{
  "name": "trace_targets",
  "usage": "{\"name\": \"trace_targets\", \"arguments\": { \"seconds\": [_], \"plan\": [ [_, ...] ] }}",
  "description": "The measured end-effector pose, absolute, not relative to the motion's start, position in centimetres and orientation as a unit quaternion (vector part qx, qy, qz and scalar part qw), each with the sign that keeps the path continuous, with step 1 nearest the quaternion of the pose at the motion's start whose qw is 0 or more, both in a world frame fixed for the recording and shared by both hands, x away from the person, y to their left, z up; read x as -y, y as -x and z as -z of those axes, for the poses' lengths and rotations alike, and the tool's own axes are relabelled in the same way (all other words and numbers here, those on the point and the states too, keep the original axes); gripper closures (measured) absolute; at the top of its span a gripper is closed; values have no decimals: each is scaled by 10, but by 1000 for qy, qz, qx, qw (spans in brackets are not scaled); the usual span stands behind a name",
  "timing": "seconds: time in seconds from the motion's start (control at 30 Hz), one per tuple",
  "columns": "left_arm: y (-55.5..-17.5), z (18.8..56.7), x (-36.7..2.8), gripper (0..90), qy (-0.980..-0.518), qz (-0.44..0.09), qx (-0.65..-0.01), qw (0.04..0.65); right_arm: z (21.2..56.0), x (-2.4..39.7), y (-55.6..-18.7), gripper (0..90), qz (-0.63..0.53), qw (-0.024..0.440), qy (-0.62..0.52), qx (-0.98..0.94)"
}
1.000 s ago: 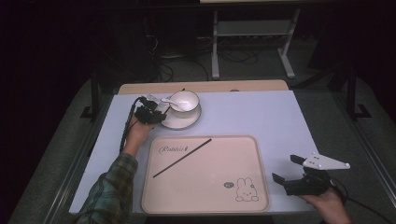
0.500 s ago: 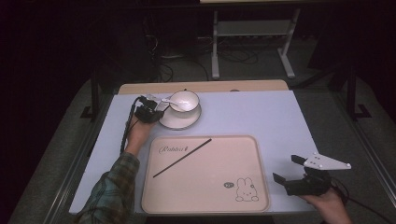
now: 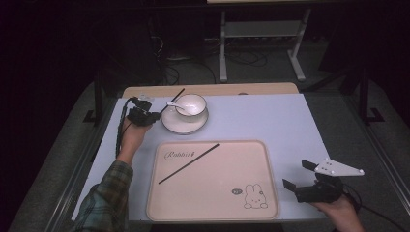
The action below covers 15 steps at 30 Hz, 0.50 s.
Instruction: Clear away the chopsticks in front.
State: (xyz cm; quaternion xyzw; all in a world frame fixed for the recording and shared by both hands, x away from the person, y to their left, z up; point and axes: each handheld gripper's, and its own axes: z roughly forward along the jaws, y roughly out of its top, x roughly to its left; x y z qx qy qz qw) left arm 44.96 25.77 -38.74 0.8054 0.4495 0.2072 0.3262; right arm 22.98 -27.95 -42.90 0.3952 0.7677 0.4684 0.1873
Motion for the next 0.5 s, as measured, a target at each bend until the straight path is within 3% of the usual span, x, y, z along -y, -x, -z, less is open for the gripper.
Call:
{"name": "trace_targets", "arguments": {
  "seconds": [0.5],
  "plan": [
    [-400,386,-288,852,-793,-194,-466,342,428,278,-229,16,-468,188,-395,-768]
  ]
}}
